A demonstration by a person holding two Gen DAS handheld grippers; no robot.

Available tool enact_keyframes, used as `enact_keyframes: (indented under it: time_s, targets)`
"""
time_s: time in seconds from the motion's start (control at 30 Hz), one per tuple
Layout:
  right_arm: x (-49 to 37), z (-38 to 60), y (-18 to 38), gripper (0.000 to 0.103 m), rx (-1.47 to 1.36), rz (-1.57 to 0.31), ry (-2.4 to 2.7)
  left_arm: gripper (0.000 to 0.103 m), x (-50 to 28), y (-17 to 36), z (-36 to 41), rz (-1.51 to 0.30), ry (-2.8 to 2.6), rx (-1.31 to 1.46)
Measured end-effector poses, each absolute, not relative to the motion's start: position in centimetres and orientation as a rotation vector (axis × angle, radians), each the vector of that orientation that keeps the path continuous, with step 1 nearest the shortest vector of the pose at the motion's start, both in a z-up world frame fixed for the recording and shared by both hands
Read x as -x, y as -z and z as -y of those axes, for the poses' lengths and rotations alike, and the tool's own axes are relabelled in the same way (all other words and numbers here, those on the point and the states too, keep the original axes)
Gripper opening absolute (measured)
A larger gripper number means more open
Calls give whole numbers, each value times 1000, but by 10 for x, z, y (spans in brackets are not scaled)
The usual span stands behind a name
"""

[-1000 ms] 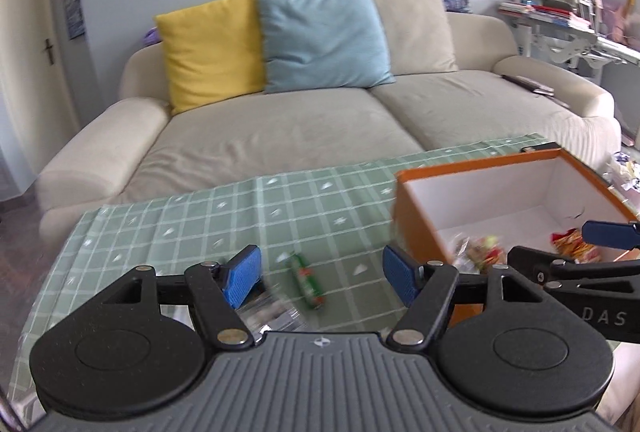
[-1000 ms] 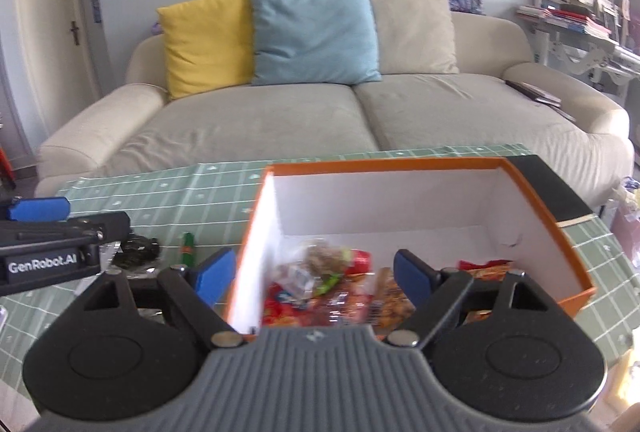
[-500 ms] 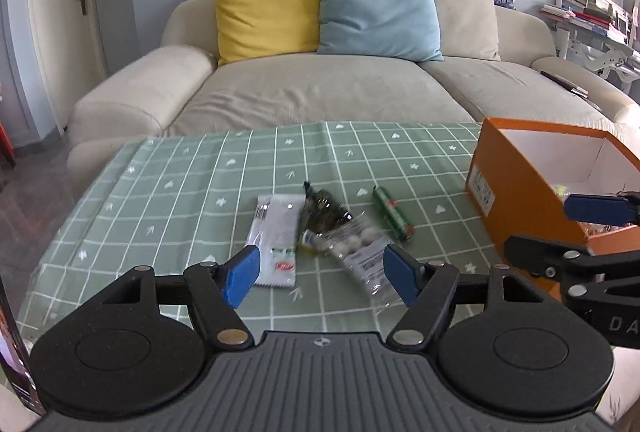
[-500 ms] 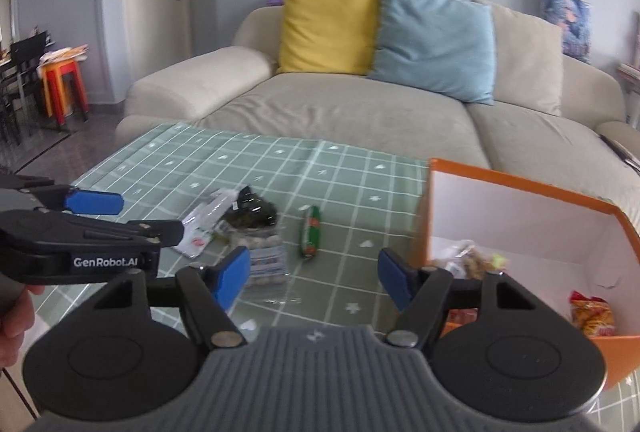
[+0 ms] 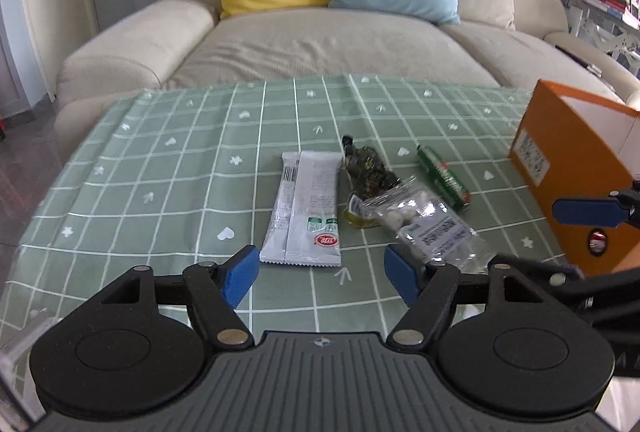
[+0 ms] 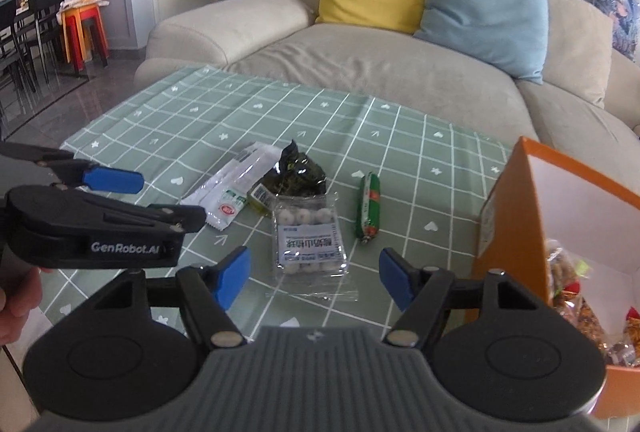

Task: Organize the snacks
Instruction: 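Move both tools back from the box toward the remaining snacks, then grasp the white bar wrapper with the left tool while the right tool grasps the quail-egg pack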

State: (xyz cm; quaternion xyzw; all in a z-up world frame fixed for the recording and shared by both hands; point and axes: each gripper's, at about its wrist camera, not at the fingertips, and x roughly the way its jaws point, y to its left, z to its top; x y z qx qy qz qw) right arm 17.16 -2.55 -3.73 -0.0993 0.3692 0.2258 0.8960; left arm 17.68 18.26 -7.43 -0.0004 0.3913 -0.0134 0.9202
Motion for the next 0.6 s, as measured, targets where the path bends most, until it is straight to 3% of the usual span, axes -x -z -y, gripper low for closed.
enact_keyframes:
  time_s: [0.27, 0.6]
  targets:
    - [-201, 2, 62, 81, 264, -859, -471, 88, -215, 96, -190, -846, 60, 6]
    - [-230, -8, 83, 81, 240, -944, -432, 91, -237, 123, -186, -890, 60, -95]
